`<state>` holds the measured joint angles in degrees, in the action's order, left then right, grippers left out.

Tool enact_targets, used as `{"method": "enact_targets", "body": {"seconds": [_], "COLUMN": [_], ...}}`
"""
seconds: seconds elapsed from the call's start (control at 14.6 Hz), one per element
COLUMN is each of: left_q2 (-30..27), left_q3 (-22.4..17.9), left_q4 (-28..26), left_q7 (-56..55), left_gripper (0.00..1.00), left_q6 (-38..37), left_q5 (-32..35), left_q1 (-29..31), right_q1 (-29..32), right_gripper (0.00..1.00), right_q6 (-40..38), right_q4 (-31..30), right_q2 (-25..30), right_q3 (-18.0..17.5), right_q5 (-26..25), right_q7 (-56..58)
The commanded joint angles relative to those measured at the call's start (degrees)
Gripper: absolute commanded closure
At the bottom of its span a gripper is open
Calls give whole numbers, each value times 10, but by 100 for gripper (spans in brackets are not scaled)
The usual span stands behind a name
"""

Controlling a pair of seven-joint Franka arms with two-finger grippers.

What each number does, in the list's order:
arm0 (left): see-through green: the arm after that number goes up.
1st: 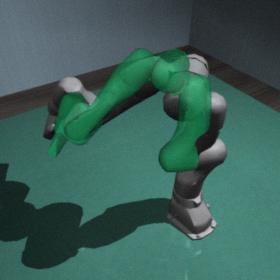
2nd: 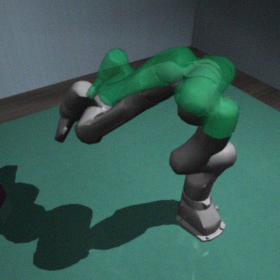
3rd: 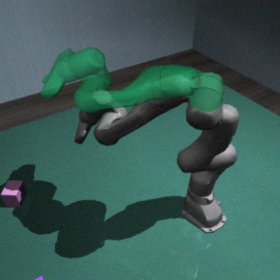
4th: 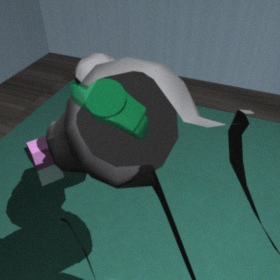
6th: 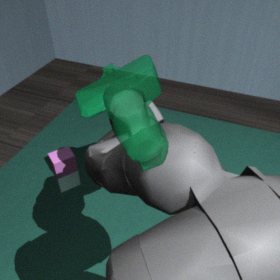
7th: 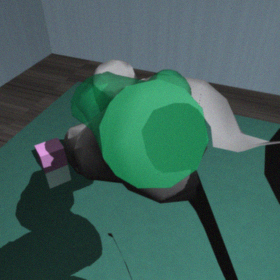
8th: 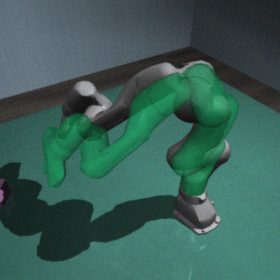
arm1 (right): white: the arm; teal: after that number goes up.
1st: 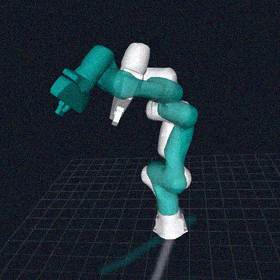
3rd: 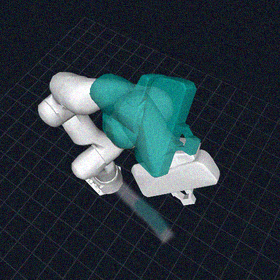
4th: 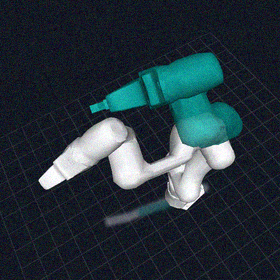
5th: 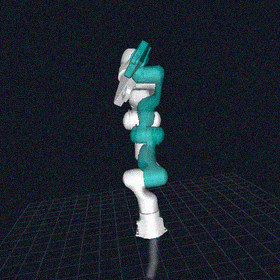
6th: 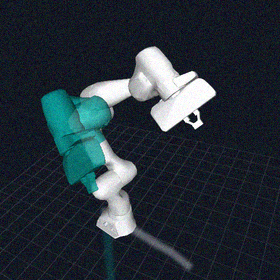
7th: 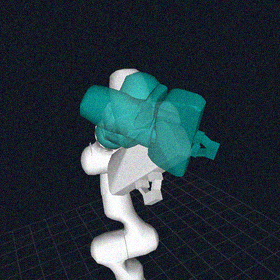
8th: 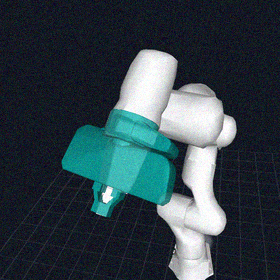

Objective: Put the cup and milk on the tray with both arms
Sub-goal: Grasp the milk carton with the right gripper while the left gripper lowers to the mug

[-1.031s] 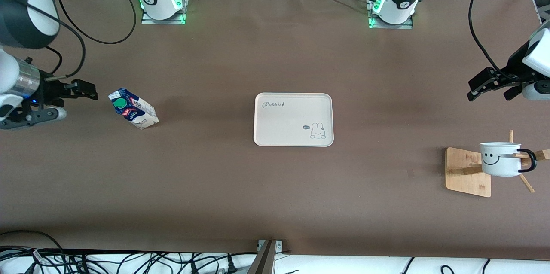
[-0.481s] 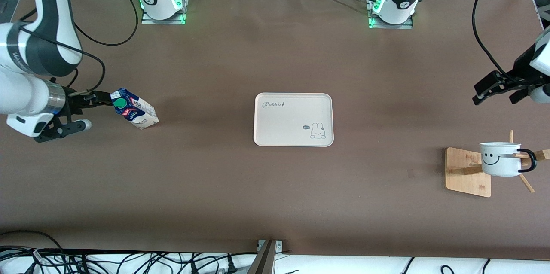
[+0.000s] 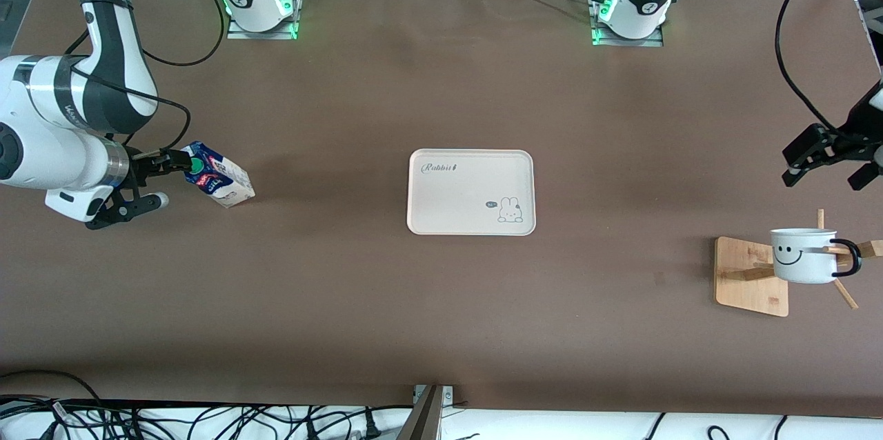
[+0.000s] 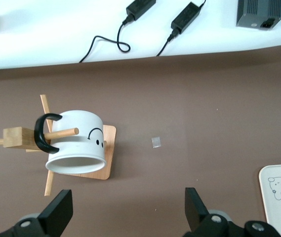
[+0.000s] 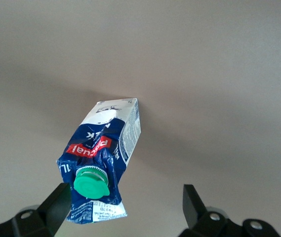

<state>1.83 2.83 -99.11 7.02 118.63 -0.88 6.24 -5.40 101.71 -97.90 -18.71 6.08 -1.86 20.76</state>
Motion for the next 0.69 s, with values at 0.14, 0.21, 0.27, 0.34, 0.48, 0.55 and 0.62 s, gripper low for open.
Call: {"method": "enact_targets", "body": {"seconds": [0.14,0.21,0.27,0.34,0.48,0.55,0.62], "left_q2": [-4,-5,-5,-5,-5,-5,-4], "left_q3": [-9,-9,-9,-9,-9,-9,-9], "left_q4": [-112,-144,-172,-198,-245,-266,-289], "left_q7": [23,24,24,24,24,25,25], "left_gripper": [0,0,0,0,0,0,0], "left_q6": [177,228,269,307,379,416,459], "left_q5": [9,9,9,9,9,9,9], "left_q1": [3,3,5,10,16,18,20], "right_q1": [-1,-1,-3,-3,-3,-3,-3], "right_gripper": [0,0,0,0,0,0,0], "right_q6": [5,5,5,5,8,9,10], "right_q4": [-27,-27,-28,-30,-35,-36,-36], "right_q2": [29,29,29,29,29,29,28], "right_q3": [-12,-18,-18,-20,-21,-21,-21], "right_q5": [-5,-3,-3,-3,-4,-4,-5], "right_q7": [1,0,-1,0,0,0,0]}}
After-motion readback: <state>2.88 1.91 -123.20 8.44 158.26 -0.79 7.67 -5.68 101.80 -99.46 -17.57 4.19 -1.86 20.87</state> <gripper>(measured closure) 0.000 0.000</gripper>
